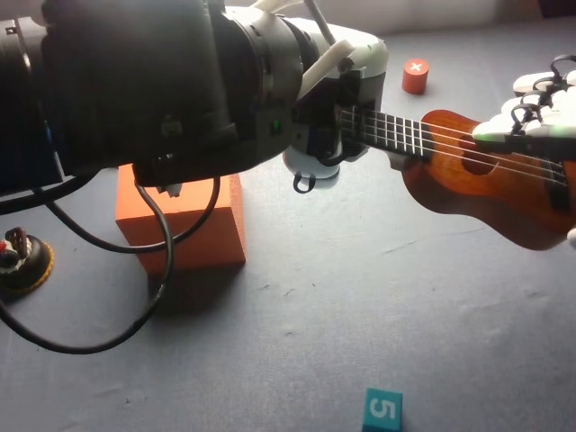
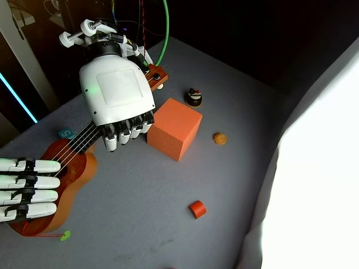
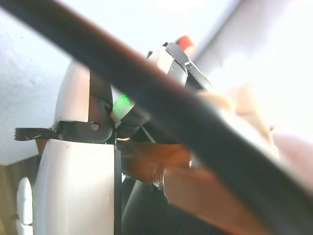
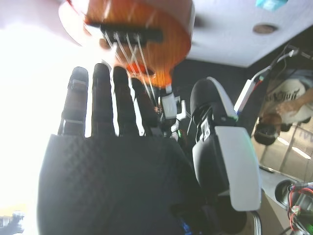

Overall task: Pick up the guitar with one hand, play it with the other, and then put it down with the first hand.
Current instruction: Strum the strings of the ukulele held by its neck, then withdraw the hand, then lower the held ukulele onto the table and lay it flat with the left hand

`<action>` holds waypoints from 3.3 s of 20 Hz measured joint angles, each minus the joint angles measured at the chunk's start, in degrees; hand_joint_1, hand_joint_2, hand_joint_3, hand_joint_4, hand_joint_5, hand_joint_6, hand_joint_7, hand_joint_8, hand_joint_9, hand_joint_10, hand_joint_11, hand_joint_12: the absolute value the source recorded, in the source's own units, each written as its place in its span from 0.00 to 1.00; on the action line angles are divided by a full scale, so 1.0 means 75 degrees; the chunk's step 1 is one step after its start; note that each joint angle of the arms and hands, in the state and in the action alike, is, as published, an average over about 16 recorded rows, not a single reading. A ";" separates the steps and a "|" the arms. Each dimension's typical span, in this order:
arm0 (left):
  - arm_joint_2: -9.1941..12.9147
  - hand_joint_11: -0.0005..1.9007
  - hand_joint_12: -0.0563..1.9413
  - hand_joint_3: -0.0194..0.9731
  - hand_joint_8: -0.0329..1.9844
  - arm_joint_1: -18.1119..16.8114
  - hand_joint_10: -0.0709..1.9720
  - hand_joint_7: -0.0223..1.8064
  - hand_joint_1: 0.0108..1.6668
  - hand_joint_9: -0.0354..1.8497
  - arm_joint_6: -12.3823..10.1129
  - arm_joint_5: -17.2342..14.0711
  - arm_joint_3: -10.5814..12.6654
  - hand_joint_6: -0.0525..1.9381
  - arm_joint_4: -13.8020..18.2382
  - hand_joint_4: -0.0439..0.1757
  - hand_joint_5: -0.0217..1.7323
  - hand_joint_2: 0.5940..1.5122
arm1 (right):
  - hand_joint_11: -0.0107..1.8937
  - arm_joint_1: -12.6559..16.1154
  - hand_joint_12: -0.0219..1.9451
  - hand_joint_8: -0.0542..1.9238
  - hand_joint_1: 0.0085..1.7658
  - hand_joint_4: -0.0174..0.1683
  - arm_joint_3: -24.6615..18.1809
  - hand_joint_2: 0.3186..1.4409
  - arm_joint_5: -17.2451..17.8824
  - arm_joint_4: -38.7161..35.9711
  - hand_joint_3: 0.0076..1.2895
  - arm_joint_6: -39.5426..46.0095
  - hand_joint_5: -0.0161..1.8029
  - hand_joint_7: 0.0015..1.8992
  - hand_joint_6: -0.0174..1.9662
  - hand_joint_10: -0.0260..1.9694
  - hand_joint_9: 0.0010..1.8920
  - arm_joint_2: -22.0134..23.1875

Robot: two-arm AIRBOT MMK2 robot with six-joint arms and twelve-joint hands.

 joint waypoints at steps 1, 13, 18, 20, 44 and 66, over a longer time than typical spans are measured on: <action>0.0000 0.72 0.98 0.00 0.99 -0.0002 0.97 0.72 0.87 0.74 0.0007 -0.0001 0.0000 0.96 -0.0002 0.21 0.69 0.55 | 0.02 -0.0016 0.02 0.03 0.17 0.07 -0.0009 0.91 0.0032 -0.0018 0.01 0.0026 0.05 0.06 0.01 0.03 0.06 0.0020; 0.0011 0.72 0.98 0.00 0.99 -0.0020 0.97 0.72 0.87 0.74 0.0053 0.0001 0.0004 0.96 -0.0006 0.21 0.68 0.55 | 0.02 0.0000 0.08 0.02 0.17 0.08 -0.0145 0.91 0.0608 -0.0398 0.01 0.0462 0.09 0.08 0.03 0.03 0.07 0.0319; 0.0024 0.72 0.98 0.00 0.99 -0.0030 0.97 0.72 0.87 0.74 0.0030 -0.0004 0.0019 0.96 0.0007 0.21 0.68 0.55 | 0.02 0.0400 0.09 0.03 0.18 0.08 -0.0128 0.91 0.0789 -0.0469 0.01 0.0543 0.09 0.08 0.05 0.03 0.07 0.0443; 0.0029 0.72 0.98 0.01 0.99 -0.0034 0.97 0.72 0.87 0.73 -0.0028 -0.0002 0.0027 0.96 0.0052 0.21 0.68 0.55 | 0.02 0.0617 0.09 0.03 0.18 0.08 -0.0073 0.91 0.0807 -0.0427 0.01 0.0551 0.09 0.08 0.06 0.03 0.07 0.0484; 0.0229 0.72 0.98 0.00 0.99 0.1254 0.97 0.71 0.86 0.74 -0.3128 0.1681 -0.1122 0.97 0.2443 0.21 0.68 0.55 | 0.01 0.2589 0.19 0.03 0.18 0.09 0.0570 0.88 -0.0923 -0.0205 0.01 0.0426 0.06 0.11 0.08 0.03 0.09 0.1152; -0.0771 0.69 0.98 0.00 0.97 0.2579 0.97 0.68 0.69 0.71 -0.4497 0.1981 -0.0732 0.90 0.4028 0.21 0.60 0.57 | 0.01 0.3047 0.16 0.03 0.18 0.11 0.0277 0.88 -0.1314 -0.0474 0.01 0.0455 0.07 0.12 0.11 0.03 0.09 0.1404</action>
